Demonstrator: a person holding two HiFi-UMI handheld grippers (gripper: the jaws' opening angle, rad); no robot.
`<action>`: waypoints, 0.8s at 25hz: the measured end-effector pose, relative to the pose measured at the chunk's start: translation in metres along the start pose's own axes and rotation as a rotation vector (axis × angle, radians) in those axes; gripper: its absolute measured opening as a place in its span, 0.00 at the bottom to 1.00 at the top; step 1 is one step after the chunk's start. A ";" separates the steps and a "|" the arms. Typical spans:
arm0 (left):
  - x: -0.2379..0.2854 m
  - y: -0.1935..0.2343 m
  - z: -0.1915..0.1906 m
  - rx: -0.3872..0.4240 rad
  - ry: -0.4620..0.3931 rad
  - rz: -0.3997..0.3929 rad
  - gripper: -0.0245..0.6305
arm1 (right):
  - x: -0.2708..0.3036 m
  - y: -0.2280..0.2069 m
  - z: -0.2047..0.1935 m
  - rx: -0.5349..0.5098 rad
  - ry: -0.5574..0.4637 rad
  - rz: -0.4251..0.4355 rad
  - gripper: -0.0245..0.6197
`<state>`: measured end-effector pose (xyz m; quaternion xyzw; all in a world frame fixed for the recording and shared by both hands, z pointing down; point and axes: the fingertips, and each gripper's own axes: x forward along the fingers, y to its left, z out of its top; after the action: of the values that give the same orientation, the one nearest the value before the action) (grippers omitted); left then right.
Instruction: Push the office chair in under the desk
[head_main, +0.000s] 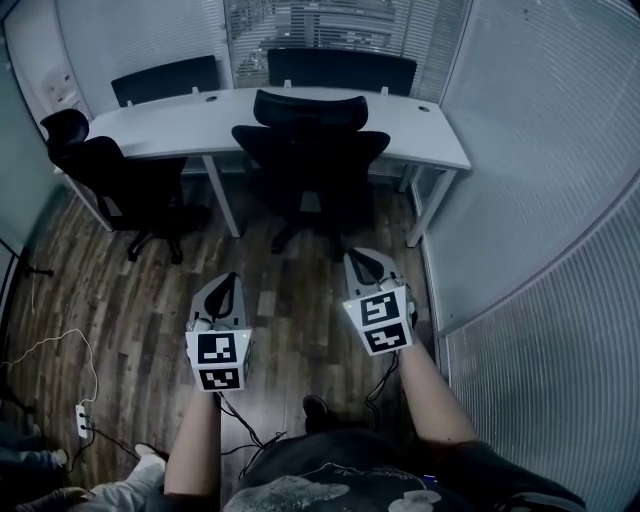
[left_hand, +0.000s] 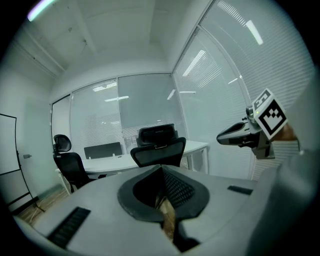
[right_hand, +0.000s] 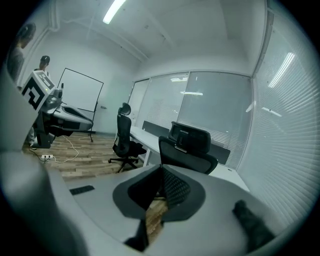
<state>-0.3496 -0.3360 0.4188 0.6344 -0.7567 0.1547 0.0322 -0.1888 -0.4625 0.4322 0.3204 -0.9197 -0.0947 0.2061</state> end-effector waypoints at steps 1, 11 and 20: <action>-0.012 -0.002 -0.003 -0.001 0.001 -0.002 0.06 | -0.008 0.007 0.001 -0.008 -0.001 0.001 0.08; -0.121 -0.024 -0.023 -0.008 -0.020 -0.029 0.06 | -0.101 0.076 -0.010 -0.028 0.016 -0.011 0.07; -0.224 -0.044 -0.045 -0.037 -0.023 -0.034 0.06 | -0.191 0.130 -0.016 0.000 -0.005 -0.017 0.07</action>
<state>-0.2706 -0.1178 0.4147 0.6482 -0.7488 0.1329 0.0380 -0.1182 -0.2425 0.4257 0.3281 -0.9174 -0.0974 0.2028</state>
